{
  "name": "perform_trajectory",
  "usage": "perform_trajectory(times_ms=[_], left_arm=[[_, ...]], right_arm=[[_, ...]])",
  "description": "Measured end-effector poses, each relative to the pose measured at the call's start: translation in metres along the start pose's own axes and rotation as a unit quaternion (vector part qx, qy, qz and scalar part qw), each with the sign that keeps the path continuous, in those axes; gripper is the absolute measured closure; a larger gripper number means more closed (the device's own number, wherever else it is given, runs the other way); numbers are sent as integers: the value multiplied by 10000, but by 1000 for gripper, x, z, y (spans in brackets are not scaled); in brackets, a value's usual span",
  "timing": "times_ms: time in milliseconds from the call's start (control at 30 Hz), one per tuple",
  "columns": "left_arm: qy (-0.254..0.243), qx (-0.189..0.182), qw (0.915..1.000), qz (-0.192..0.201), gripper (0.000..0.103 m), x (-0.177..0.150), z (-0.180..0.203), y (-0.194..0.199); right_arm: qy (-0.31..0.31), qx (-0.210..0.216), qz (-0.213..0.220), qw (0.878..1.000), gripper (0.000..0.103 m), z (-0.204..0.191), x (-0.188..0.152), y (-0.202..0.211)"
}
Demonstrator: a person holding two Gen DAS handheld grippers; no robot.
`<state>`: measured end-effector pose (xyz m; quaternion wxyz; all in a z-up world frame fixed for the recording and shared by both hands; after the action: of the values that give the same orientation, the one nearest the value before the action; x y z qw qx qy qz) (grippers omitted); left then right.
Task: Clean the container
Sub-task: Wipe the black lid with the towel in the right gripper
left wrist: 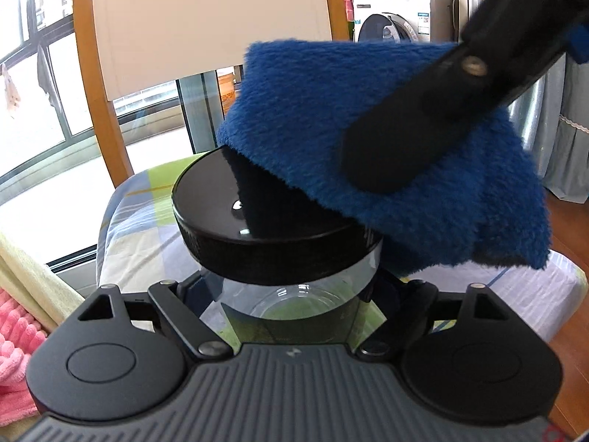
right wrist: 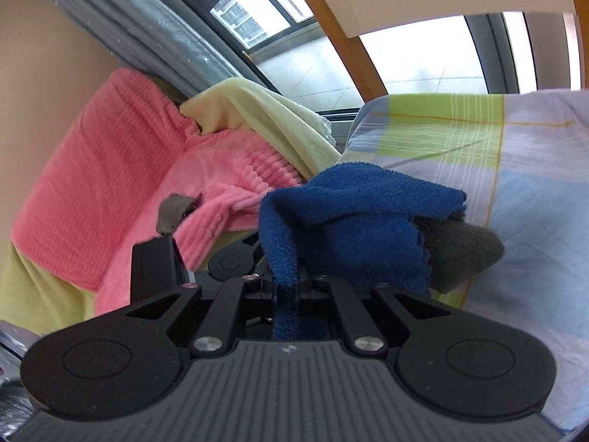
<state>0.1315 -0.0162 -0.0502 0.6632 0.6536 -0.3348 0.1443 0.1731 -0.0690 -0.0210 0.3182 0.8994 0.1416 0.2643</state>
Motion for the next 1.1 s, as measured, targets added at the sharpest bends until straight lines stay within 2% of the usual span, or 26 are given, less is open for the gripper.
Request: perform_trajectory(times_ms=[200,367,500,667,700,800,900,1100], left_arm=[[-5,39,10000,-24,18,2,2,0],[16,38,10000,-6,18,4,2,0],[23,39,10000,27,18,2,3,3],[-9,81,10000,35,17,0,2,1],[6,76,10000,24,17,0,0,0],[61,68,10000,-1,17,3,-3,0],[79,76,9999,-6,17,-2,-6,2],[12,76,10000,22,17,-5,-5,3]], right_arm=[[-277,309,574,9975,101,29,19,-12],[-277,365,946,9945,101,41,34,-16],[-205,217,1235,9919,101,46,40,-16],[-9,-463,1523,9872,96,36,40,-4],[34,-491,1540,9868,96,32,37,4],[110,-283,1444,9890,96,19,23,28],[447,-239,1045,9932,96,-2,4,42],[951,-166,267,9950,96,-30,-10,23]])
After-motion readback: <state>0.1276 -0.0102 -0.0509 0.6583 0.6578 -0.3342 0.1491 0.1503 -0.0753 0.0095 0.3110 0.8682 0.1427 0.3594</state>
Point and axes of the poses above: each gripper's, at about its wrist camera, not at the fingertips, and y roughly against the way its jaws point, z to its right, x to its top, the point moved 7 cm from there along -y, roughly the way its jaws point, and after that the axes turned 12 degrees about -z, right-handed, at the moved point
